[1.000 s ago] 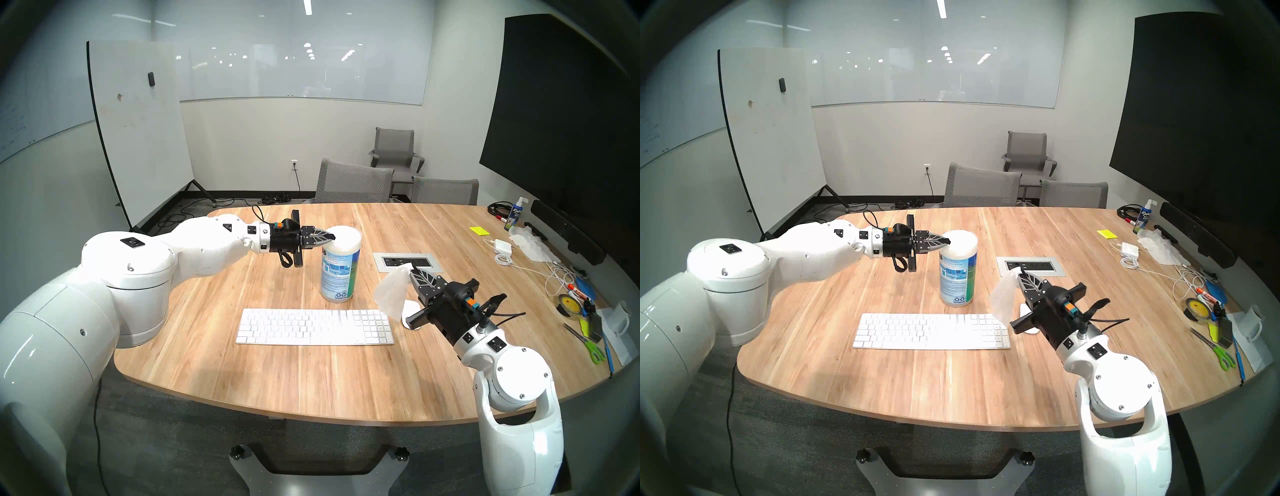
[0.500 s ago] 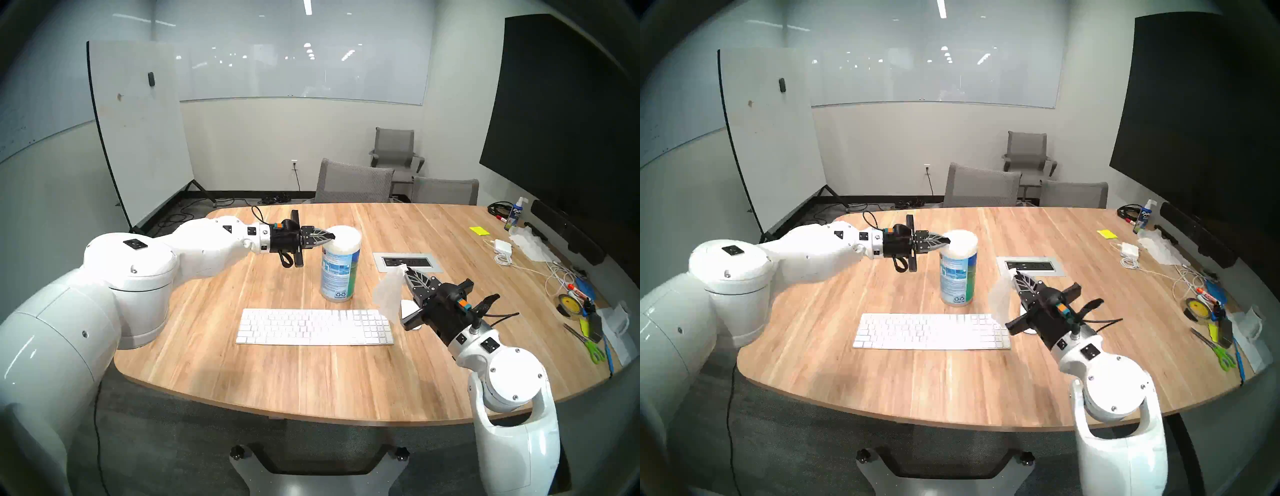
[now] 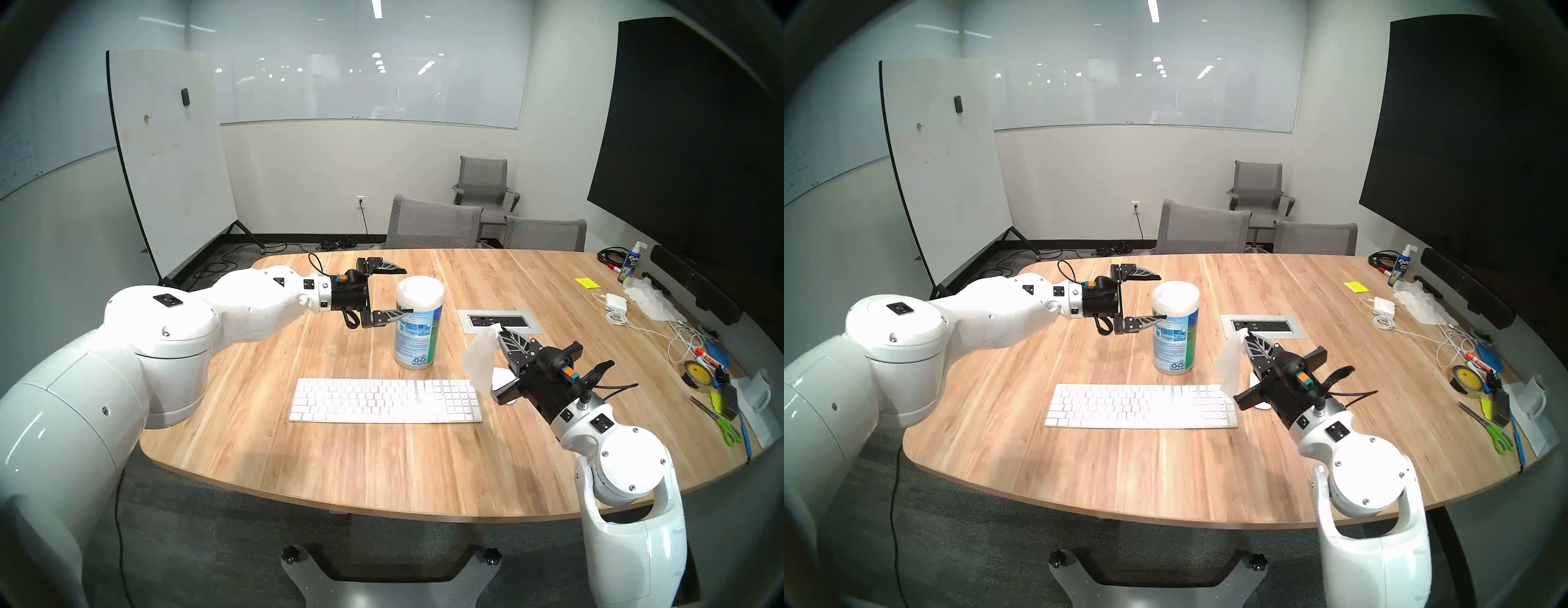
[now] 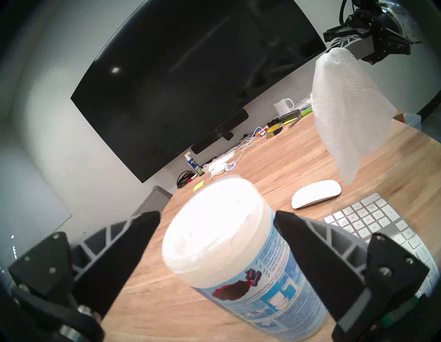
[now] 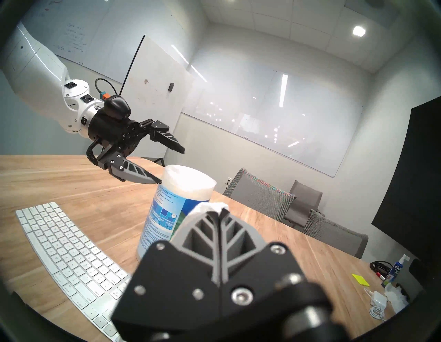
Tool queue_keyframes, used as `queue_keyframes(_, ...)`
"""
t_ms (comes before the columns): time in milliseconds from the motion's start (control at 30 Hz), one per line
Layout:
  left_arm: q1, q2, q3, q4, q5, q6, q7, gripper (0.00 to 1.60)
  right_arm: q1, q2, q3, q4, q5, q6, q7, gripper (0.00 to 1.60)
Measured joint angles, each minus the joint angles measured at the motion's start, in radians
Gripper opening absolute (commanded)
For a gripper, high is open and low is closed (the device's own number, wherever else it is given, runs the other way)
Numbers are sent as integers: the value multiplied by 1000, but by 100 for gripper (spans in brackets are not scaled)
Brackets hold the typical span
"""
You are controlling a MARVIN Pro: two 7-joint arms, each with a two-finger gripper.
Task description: Wipe the keyboards and mice with a disinfecting wipe, then set the wipe down
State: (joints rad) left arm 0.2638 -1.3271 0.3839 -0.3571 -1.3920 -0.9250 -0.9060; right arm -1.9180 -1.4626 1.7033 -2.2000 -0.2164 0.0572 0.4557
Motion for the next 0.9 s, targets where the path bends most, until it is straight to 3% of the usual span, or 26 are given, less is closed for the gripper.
queue_keyframes(367,49,-27,-12,36,-13,-24,24,160,-16,-1,-7,-32,-11,4,0,0)
queue_keyframes(900,104,-91,-48,115,-32,-35,47,160,-41,-9,-45,-66,-94,53,-20,0)
